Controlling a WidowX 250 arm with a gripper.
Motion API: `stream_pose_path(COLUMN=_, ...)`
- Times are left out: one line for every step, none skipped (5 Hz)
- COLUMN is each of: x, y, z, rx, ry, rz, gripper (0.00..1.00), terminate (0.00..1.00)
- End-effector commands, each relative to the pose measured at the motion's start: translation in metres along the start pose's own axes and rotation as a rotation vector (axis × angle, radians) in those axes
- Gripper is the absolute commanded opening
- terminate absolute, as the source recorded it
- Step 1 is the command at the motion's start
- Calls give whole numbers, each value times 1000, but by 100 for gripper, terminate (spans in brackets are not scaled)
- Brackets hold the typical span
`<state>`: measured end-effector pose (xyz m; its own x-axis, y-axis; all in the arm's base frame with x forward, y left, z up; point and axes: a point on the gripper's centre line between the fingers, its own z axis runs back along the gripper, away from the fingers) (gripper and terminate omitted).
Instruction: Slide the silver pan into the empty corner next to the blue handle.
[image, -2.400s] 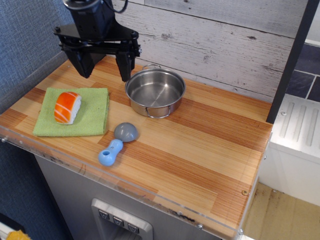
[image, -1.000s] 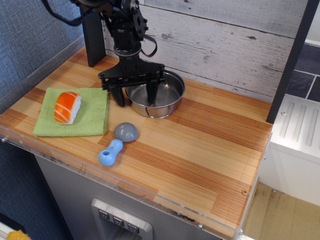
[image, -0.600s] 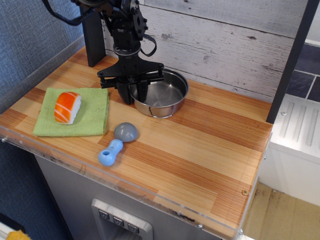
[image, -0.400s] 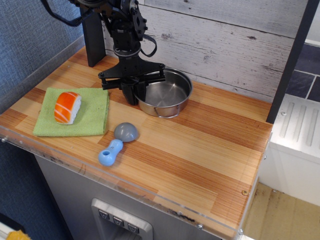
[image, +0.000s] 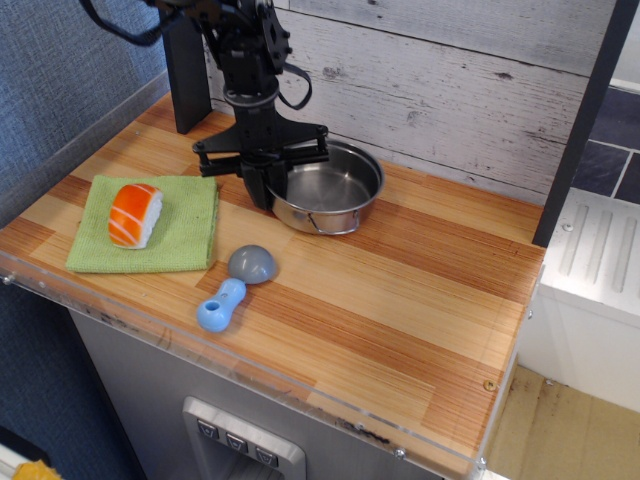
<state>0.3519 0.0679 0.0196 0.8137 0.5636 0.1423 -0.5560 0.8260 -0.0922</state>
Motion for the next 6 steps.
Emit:
stream_pose_path(x=11, y=-8, z=57, rx=-58, ry=-118, rz=-56, gripper=0, terminate=0)
stream_pose_path(x=-4, y=-14, z=76, rx=-68, ry=-146, rz=-130, gripper=0, terminate=0)
stream_pose_path(x=-29, y=-26, z=90, rx=-69, ry=-164, rz=-236, gripper=0, terminate=0)
stream_pose_path(x=-56, y=-34, z=97, rx=-77, ry=-167, rz=-329, gripper=0, terminate=0)
stream_pose_path(x=-82, y=-37, z=99, rx=-78, ry=-166, rz=-405, gripper=0, terminate=0)
stream_pose_path(x=-105, y=-34, z=96, rx=-84, ry=-147, rz=-428, gripper=0, terminate=0)
